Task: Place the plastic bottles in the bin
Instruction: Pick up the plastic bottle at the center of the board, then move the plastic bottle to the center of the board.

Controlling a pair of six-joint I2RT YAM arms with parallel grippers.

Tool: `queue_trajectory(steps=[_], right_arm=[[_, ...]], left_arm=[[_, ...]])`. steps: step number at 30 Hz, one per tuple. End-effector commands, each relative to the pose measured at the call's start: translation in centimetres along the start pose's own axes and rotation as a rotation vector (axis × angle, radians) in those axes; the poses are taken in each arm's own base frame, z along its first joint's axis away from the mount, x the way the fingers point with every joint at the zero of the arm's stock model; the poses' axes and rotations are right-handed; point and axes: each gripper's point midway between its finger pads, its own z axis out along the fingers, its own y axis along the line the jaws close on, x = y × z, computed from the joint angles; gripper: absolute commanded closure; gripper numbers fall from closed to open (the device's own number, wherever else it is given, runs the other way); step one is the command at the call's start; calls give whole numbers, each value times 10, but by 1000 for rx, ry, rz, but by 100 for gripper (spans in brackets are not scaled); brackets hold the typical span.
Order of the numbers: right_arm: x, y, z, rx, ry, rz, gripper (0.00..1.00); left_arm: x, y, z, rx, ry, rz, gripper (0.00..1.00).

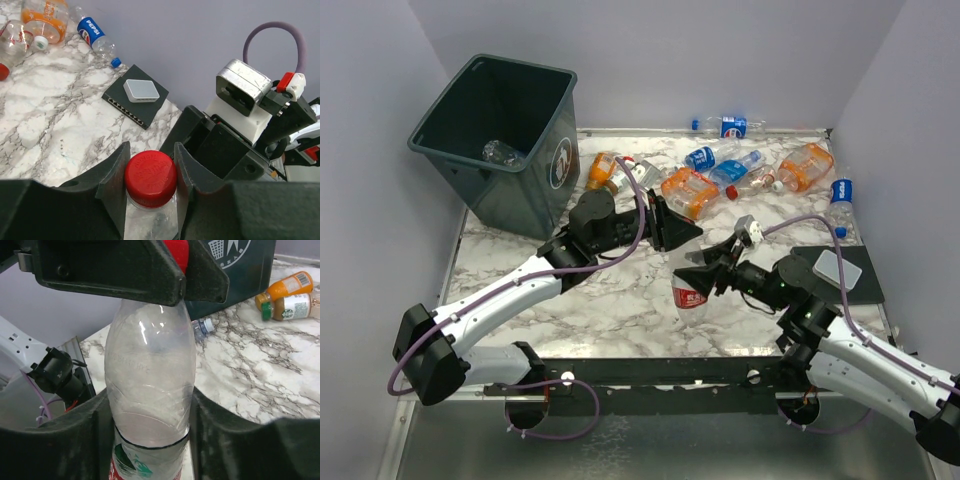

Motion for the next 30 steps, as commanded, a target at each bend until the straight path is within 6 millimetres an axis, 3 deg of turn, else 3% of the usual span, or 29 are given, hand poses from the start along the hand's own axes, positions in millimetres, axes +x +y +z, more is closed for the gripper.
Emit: queue_trajectory(steps=[1, 5, 11, 15, 20, 23, 26, 30], right_arm=[[5, -4, -1, 26, 25, -2, 43], [9, -6, 5, 51, 121, 34, 2], [-8, 6, 3, 32, 130, 77, 0], [-28, 16, -4, 31, 123, 105, 0], [-63, 29, -14, 30, 72, 145, 0], [-78, 29, -19, 49, 11, 168, 0], [-84, 25, -23, 65, -58, 167, 0], [-73, 17, -23, 82, -93, 179, 0]], left_arm=[[3, -7, -3, 24, 14, 7, 75], [-1, -7, -5, 18, 5, 29, 98], [-20, 5, -13, -91, -58, 95, 100], [-48, 16, -24, -216, -139, 169, 100], [-110, 24, -45, -406, -286, 313, 100], [-166, 12, -66, -501, -412, 450, 100], [-230, -9, -98, -609, -573, 647, 100], [-289, -22, -141, -820, -750, 826, 100]])
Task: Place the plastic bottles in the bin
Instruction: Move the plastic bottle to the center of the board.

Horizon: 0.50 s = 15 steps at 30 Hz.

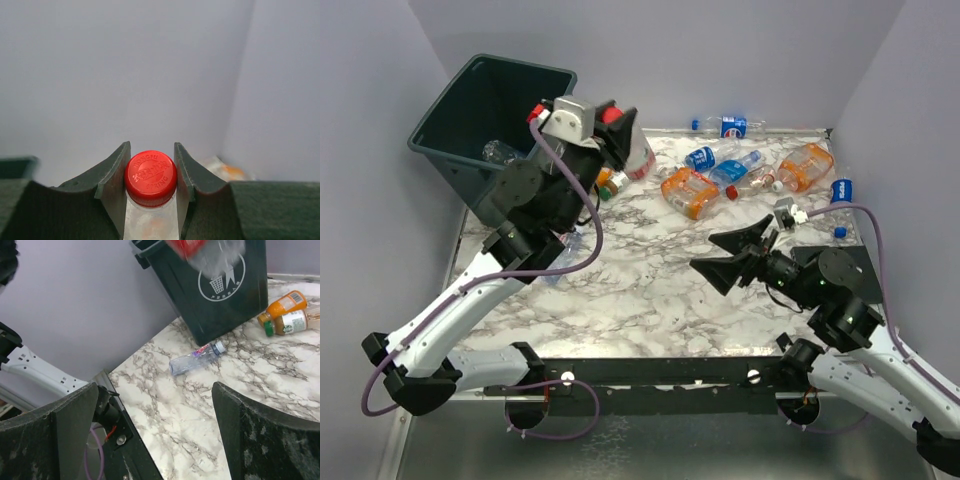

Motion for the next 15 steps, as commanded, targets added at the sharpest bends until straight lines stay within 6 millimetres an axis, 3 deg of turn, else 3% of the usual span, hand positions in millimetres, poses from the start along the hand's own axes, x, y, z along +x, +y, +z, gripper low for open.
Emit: queue_trajectory(steps=[1, 7, 10, 15], right_arm=[[13, -16, 2, 52, -29, 45, 0], [41, -36, 3, 117, 21, 69, 0], [55, -45, 0, 157, 37, 114, 1], [86, -55, -9, 178, 66, 200, 2]], left_arm=[[-87, 65, -5, -354, -204, 340, 100], [-113, 140, 13, -703, -210, 499, 100], [-121, 187, 6, -867, -256, 475, 100], [-105, 240, -7, -1029, -271, 448, 100]])
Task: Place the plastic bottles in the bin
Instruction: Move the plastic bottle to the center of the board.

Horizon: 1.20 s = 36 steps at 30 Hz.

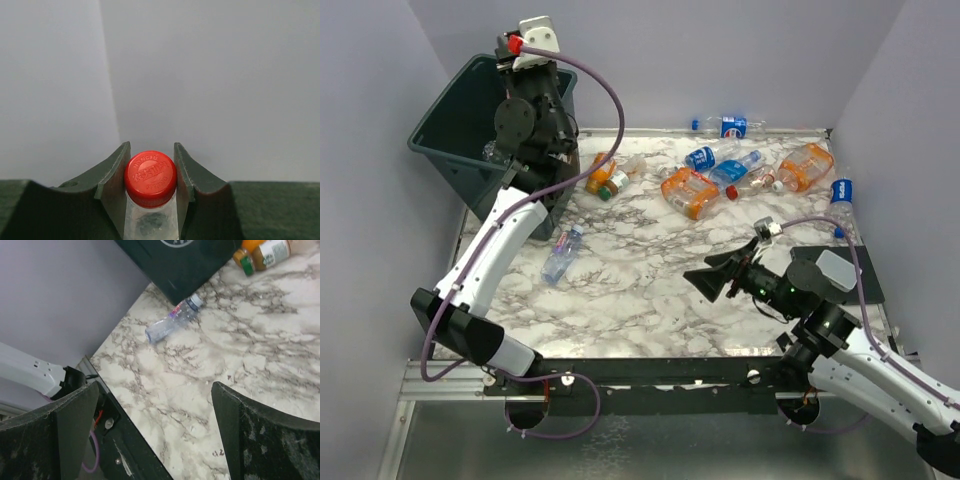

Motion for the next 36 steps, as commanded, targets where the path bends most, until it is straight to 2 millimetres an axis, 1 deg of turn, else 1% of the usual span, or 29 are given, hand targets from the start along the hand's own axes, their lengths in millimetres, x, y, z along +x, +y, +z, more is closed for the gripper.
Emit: queue_trajectory(steps=[1, 5, 6, 7, 9, 12, 16, 20, 21, 22, 23, 24, 25, 26, 27, 28, 30, 32, 34, 36], right_arm=[[19, -14, -5, 41, -3, 86, 2], [30, -30, -9, 109, 11, 114, 2], [29, -31, -9, 115, 7, 114, 2], [34, -35, -10, 136, 27, 117, 2], [34, -44, -12, 189, 19, 126, 2], [34, -52, -13, 234, 5, 145, 1], [35, -60, -16, 273, -25, 187, 0], [42, -60, -15, 269, 1, 202, 0], [44, -60, -14, 268, 11, 207, 0], [46, -60, -12, 268, 20, 211, 0], [48, -59, -11, 267, 31, 210, 0], [49, -59, -10, 265, 42, 207, 0], [49, -58, -8, 261, 51, 203, 0], [49, -57, -7, 261, 58, 197, 0], [48, -57, -6, 261, 64, 190, 0], [47, -57, -5, 265, 65, 181, 0], [43, -57, -5, 271, 61, 163, 0], [39, -59, -5, 281, 42, 146, 0], [33, -61, -6, 291, 17, 139, 0], [26, -60, -6, 293, 0, 115, 0]], left_arm=[[27, 55, 13, -233, 30, -37, 100], [82, 63, 14, -291, 133, -7, 100], [95, 64, 14, -298, 159, 0, 100], [106, 64, 13, -297, 182, 2, 100], [128, 65, 12, -301, 228, 12, 100], [154, 67, 8, -312, 299, 45, 100], [184, 60, 3, -293, 405, 133, 100], [204, 51, -3, -241, 469, 138, 100], [207, 49, -4, -228, 479, 137, 96], [210, 47, -5, -215, 488, 134, 82], [211, 46, -6, -214, 493, 132, 64], [211, 46, -6, -212, 494, 125, 52], [209, 46, -6, -210, 492, 119, 37], [207, 46, -6, -207, 490, 112, 28], [204, 45, -4, -202, 484, 101, 22], [199, 44, -3, -196, 477, 90, 17], [187, 43, 1, -186, 459, 63, 10], [168, 42, 6, -171, 430, 18, 3], [147, 35, 8, -124, 408, -30, 1], [121, 20, 7, -44, 384, -74, 1]])
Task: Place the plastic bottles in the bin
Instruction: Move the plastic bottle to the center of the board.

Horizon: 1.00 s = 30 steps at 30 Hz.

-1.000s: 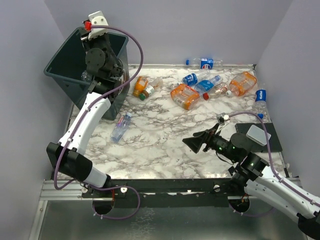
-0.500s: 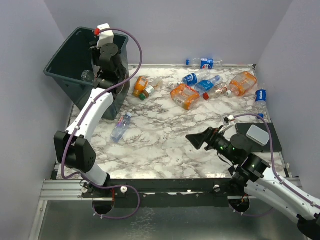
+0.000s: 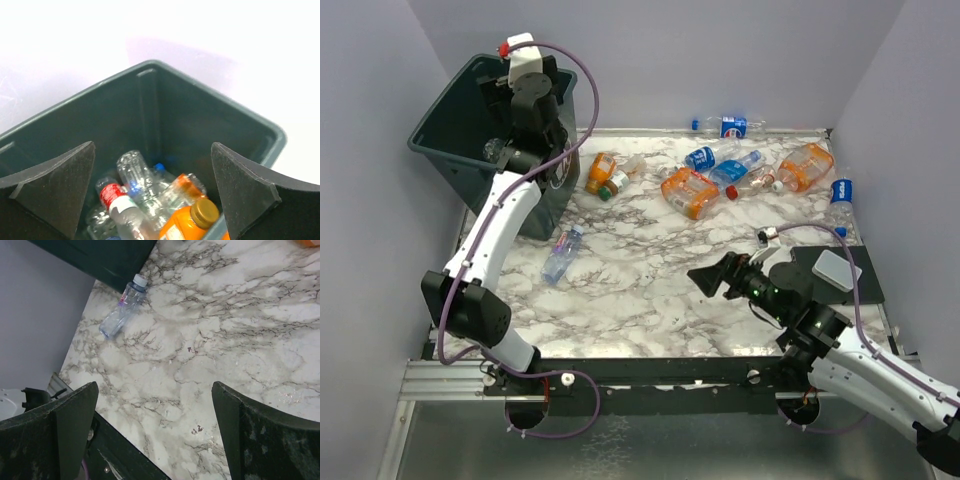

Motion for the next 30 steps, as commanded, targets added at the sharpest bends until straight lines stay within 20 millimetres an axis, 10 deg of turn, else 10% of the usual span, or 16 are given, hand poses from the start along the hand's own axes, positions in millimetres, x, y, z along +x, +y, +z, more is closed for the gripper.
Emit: queue_trajectory(steps=[1, 6, 12, 21, 30], right_arm=[[-25, 6, -4, 17, -67, -72, 0], [-46, 2, -4, 109, -70, -185, 0], [-74, -6, -7, 228, -134, -237, 0], [-54, -37, 21, 396, -58, -194, 0], [-72, -86, 75, 442, -73, 54, 3]], left_arm=[[-80, -18, -42, 216, -99, -130, 1], [-104, -84, -129, 472, -126, -39, 1], [-53, -128, -209, 743, -36, 33, 1], [95, -111, -252, 897, 225, 87, 1], [168, -105, -272, 928, 366, 57, 1]])
